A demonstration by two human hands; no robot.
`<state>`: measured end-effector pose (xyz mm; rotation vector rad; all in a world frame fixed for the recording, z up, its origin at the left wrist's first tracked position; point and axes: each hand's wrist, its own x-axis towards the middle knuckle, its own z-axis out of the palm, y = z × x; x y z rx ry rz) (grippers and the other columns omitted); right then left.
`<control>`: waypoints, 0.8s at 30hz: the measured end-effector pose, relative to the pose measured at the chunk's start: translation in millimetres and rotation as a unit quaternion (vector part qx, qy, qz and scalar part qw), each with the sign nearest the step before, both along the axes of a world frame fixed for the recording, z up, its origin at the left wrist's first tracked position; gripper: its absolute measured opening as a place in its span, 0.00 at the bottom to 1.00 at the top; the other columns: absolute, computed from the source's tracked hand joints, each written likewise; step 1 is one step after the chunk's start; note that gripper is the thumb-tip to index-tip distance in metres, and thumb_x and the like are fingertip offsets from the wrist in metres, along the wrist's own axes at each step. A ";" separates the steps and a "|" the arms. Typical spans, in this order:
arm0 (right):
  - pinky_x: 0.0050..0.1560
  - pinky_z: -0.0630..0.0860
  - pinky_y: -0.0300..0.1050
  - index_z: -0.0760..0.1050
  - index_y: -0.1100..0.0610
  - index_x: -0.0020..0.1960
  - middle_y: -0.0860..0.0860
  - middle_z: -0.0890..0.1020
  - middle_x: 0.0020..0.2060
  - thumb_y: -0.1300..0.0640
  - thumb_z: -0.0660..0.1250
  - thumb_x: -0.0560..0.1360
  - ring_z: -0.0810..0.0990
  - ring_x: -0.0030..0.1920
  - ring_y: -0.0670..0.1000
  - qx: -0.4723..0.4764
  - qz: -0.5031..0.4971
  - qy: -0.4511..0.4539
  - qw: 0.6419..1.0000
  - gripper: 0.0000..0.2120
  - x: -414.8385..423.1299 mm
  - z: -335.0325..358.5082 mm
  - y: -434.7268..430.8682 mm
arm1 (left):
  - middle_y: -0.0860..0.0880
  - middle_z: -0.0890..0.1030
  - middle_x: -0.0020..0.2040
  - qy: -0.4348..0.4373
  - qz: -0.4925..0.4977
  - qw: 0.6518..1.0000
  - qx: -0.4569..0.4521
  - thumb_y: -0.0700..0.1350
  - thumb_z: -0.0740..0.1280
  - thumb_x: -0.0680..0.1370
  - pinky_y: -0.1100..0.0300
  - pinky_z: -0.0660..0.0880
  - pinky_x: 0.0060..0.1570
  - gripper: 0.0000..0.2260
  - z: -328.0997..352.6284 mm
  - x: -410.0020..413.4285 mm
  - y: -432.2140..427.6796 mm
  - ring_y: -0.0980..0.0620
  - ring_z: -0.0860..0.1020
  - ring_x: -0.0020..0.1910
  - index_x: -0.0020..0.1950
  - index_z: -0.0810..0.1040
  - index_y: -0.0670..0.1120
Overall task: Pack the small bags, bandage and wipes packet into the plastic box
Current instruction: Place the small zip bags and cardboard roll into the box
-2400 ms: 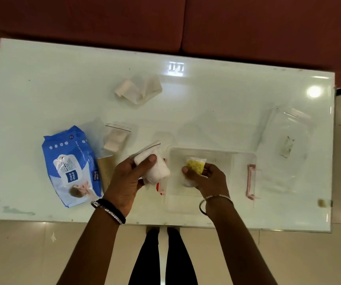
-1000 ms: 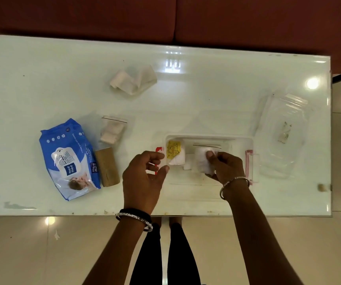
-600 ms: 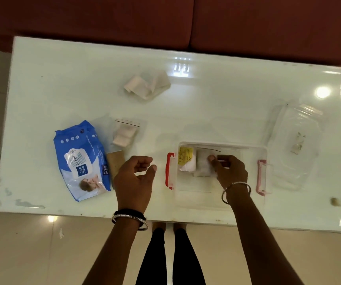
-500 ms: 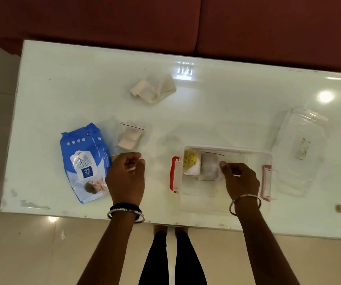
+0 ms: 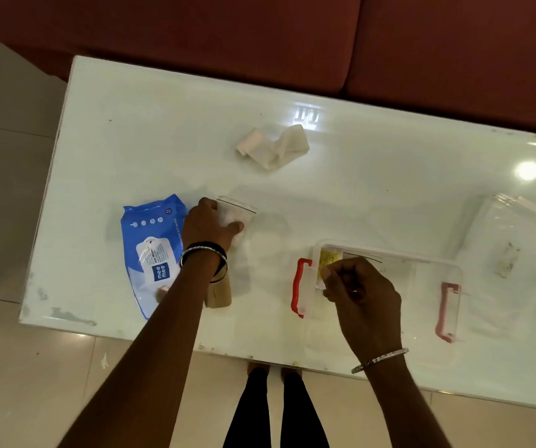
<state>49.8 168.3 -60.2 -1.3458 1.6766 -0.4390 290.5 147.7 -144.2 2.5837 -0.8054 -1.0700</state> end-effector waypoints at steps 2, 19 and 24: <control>0.36 0.78 0.34 0.79 0.51 0.44 0.46 0.84 0.34 0.55 0.71 0.75 0.84 0.35 0.46 -0.010 0.013 -0.020 1.000 0.02 15.4 2.1 2.8 | 0.41 0.79 0.58 -0.007 -0.023 1.000 -0.003 0.50 0.76 0.69 0.51 0.74 0.54 0.26 -2.1 1.3 1.8 0.41 0.77 0.58 0.62 0.74 0.41; 0.48 0.75 0.45 0.66 0.53 0.64 0.52 0.79 0.55 0.44 0.75 0.68 0.80 0.53 0.54 0.148 0.169 0.087 0.971 0.30 143.0 -83.6 37.6 | 0.45 0.81 0.56 0.242 0.293 0.905 -0.193 0.46 0.71 0.74 0.54 0.80 0.38 0.18 49.6 29.5 117.8 0.44 0.81 0.53 0.63 0.77 0.42; 0.44 0.73 0.44 0.69 0.56 0.58 0.54 0.81 0.52 0.48 0.76 0.67 0.81 0.51 0.55 0.174 0.164 0.100 0.966 0.26 154.2 -95.1 41.2 | 0.44 0.75 0.67 0.277 0.336 0.876 -0.205 0.45 0.67 0.77 0.44 0.77 0.57 0.18 49.2 22.8 127.7 0.43 0.76 0.65 0.67 0.74 0.44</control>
